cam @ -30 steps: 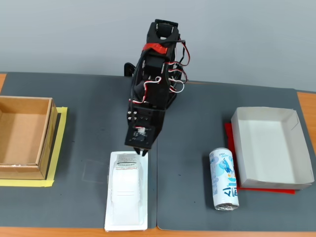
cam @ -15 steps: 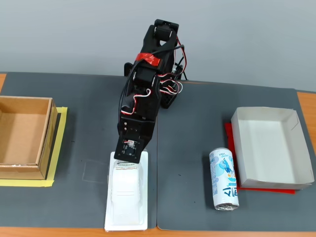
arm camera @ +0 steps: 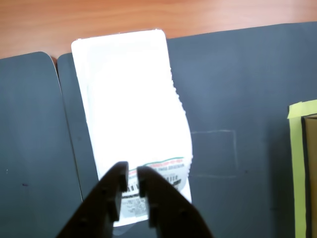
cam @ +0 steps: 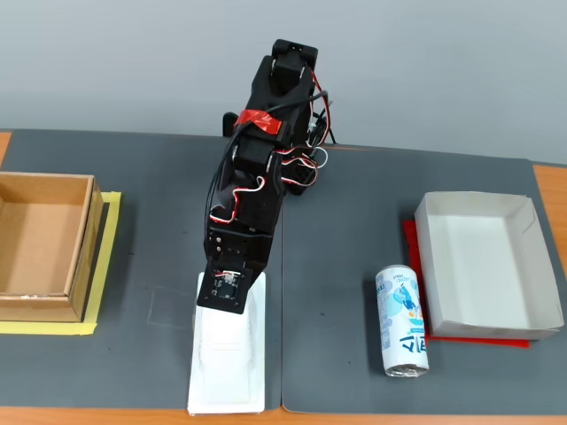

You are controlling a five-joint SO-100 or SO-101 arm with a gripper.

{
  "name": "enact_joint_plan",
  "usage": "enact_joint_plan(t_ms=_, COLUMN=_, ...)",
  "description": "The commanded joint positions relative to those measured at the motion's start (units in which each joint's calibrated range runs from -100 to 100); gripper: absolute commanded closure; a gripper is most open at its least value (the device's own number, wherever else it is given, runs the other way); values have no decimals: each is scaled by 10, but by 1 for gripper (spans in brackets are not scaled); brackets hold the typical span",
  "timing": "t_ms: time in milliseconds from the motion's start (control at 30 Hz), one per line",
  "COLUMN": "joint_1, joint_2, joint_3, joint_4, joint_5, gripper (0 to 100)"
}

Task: Pick the sandwich and put it in the gray box

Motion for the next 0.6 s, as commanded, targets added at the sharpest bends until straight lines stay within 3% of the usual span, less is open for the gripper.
enact_joint_plan(t_ms=0, joint_1=-11, joint_2=-4, joint_3=-28, joint_4=0, joint_5=3, gripper=92)
enact_joint_plan(t_ms=267, joint_1=-38, joint_2=-5, joint_3=-25, joint_4=1, joint_5=4, gripper=63)
enact_joint_plan(t_ms=567, joint_1=-63, joint_2=1, joint_3=-24, joint_4=2, joint_5=22, gripper=59)
